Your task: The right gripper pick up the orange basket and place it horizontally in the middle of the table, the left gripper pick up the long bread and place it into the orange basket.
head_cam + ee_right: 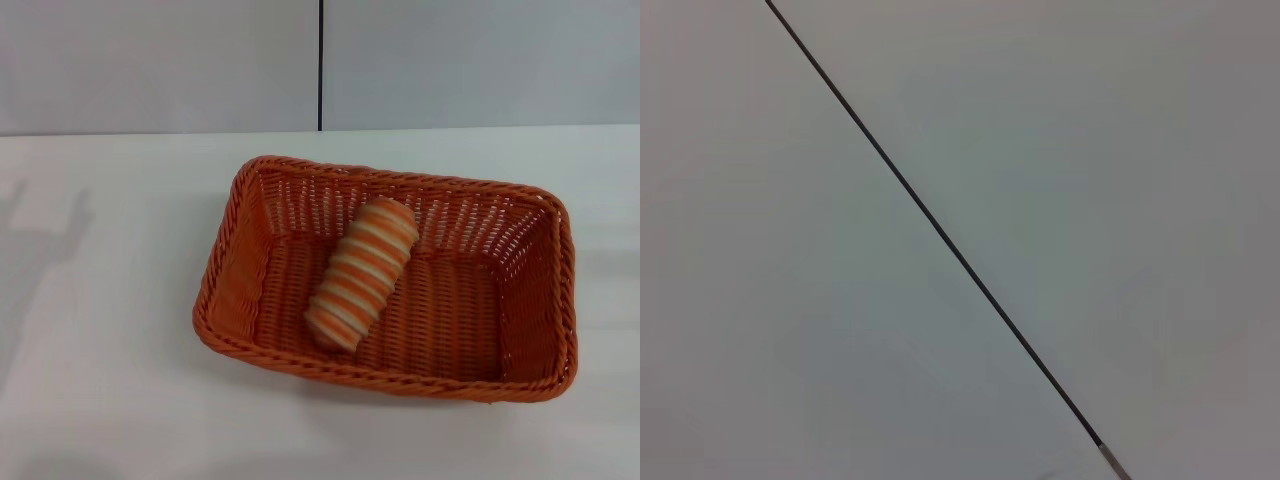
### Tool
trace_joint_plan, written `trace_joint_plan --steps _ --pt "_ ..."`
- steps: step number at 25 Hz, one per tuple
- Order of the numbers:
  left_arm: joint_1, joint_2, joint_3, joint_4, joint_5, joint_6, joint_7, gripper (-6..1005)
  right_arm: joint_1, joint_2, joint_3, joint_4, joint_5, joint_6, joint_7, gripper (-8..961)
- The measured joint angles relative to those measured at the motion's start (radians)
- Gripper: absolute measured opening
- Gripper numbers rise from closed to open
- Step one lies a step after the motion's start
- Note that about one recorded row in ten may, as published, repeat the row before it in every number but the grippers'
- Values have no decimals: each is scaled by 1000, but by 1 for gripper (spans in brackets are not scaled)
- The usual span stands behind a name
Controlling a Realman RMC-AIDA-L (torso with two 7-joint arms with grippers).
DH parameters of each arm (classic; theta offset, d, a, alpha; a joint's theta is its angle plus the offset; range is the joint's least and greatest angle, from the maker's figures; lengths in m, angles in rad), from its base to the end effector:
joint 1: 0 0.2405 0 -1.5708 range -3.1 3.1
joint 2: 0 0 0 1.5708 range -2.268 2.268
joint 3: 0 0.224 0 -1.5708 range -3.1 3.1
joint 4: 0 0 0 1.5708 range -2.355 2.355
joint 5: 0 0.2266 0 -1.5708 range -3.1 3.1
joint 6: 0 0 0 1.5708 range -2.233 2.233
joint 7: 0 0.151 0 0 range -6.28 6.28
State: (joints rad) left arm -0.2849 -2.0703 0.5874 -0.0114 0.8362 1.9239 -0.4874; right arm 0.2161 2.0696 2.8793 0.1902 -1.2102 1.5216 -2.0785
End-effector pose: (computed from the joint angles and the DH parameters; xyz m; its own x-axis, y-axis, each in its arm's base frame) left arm -0.3062 0.2346 0.0659 0.3982 -0.4977 0.7705 0.7804 -0.2575 -0.5697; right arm 0.3725 0.2469 0.0779 0.1644 0.1279 -0.9781 -0.9695 -0.1619 -0.1842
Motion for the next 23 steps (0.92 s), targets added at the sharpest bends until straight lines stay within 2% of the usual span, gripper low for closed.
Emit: trace_joint_plan --steps 23 --pt "-5 -1 0 -16 0 -1 -2 825 11 3 0 -14 0 -1 0 470"
